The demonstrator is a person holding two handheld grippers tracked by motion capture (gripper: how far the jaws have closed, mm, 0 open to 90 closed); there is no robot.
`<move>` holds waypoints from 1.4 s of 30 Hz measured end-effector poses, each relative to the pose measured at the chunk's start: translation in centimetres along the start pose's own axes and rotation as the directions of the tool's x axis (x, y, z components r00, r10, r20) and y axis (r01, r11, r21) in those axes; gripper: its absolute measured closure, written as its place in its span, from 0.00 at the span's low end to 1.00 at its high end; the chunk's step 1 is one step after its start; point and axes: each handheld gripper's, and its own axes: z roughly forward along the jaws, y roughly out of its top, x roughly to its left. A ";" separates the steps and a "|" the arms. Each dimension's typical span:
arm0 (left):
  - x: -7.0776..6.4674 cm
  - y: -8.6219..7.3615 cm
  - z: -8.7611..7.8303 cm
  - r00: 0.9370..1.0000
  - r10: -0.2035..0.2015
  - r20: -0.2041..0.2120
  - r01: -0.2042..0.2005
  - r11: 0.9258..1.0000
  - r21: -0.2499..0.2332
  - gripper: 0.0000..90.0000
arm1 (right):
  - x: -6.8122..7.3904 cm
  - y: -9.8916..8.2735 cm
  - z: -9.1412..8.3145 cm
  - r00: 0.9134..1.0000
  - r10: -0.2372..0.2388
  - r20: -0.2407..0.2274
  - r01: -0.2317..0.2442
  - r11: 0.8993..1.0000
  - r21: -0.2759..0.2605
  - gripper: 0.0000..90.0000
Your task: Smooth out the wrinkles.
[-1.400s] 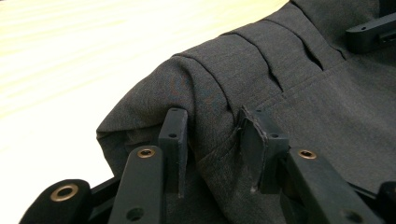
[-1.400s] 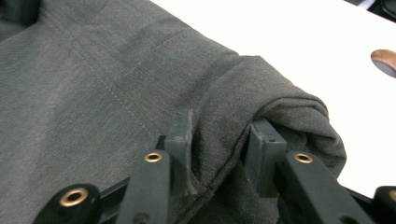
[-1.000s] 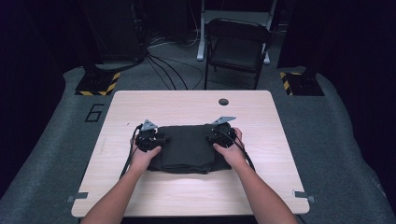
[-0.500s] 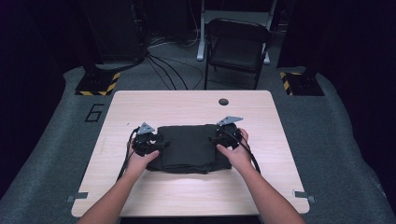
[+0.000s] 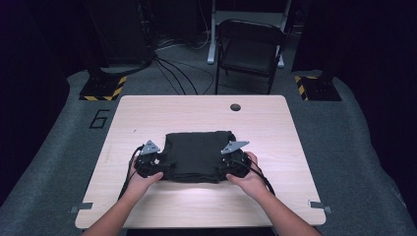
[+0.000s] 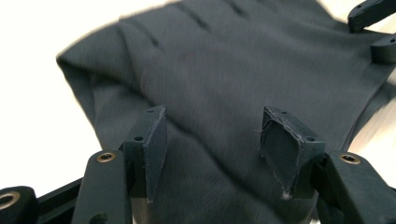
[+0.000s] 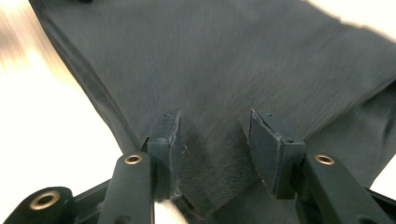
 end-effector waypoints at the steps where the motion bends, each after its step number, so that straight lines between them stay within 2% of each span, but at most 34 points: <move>1: 0.0 -0.3 0.1 1.000 0.004 -0.001 -0.004 1.000 0.016 0.46 | 0.1 -0.4 0.2 1.000 0.009 0.003 -0.009 1.000 0.011 0.61; 4: 0.3 -1.1 0.3 1.000 0.001 0.003 -0.001 1.000 0.024 0.44 | 0.0 -1.3 0.7 1.000 0.026 -0.005 -0.026 1.000 0.017 0.61; 5: 0.3 -1.2 0.4 1.000 -0.011 0.005 0.011 1.000 0.017 0.44 | 0.1 -1.6 0.9 0.999 0.043 -0.004 -0.043 0.999 0.014 0.61; 8: 0.3 -1.5 0.5 1.000 -0.002 0.006 0.002 1.000 0.027 0.44 | -0.1 -1.9 1.1 1.000 0.027 -0.012 -0.027 1.000 0.008 0.61; 15: 0.2 -2.0 0.7 1.000 0.016 -0.005 -0.016 0.999 0.032 0.44 | -0.1 -2.4 1.4 0.999 0.034 -0.009 -0.034 0.999 -0.010 0.60; 20: 0.4 -2.6 0.8 1.000 -0.014 0.007 0.014 1.000 0.004 0.44 | -0.1 -2.7 1.4 0.999 0.048 -0.011 -0.048 0.999 -0.018 0.60; 23: 0.4 -2.9 1.0 1.000 -0.008 0.004 0.008 1.000 -0.007 0.44 | -0.3 -2.7 1.4 0.998 0.051 -0.021 -0.052 0.998 -0.023 0.60; 28: 0.4 -3.0 1.1 1.000 0.003 0.003 -0.003 1.000 -0.009 0.44 | -0.5 -2.9 1.4 0.997 0.067 -0.033 -0.068 0.997 -0.030 0.59; 30: 0.4 -3.0 1.2 1.000 -0.007 0.006 0.007 1.000 -0.016 0.44 | -0.7 -3.1 1.4 0.996 0.074 -0.039 -0.076 0.996 -0.037 0.58; 32: 0.5 -3.0 1.2 1.000 -0.004 0.014 0.004 1.000 -0.010 0.44 | -0.7 -3.2 1.4 0.994 0.104 -0.042 -0.105 0.994 -0.039 0.57; 38: 0.6 -3.0 1.2 1.000 -0.010 0.019 0.010 1.000 -0.011 0.44 | -0.7 -3.3 1.4 0.995 0.096 -0.035 -0.098 0.994 -0.048 0.56; 41: 0.6 -2.8 1.0 0.999 -0.034 0.030 0.034 0.999 -0.004 0.44 | -0.6 -3.3 1.1 0.994 0.106 -0.028 -0.107 0.993 -0.045 0.53; 42: 0.7 -2.6 0.9 0.999 -0.021 0.024 0.021 1.000 0.003 0.44 | -0.6 -3.3 1.0 0.994 0.110 -0.027 -0.111 0.993 -0.041 0.52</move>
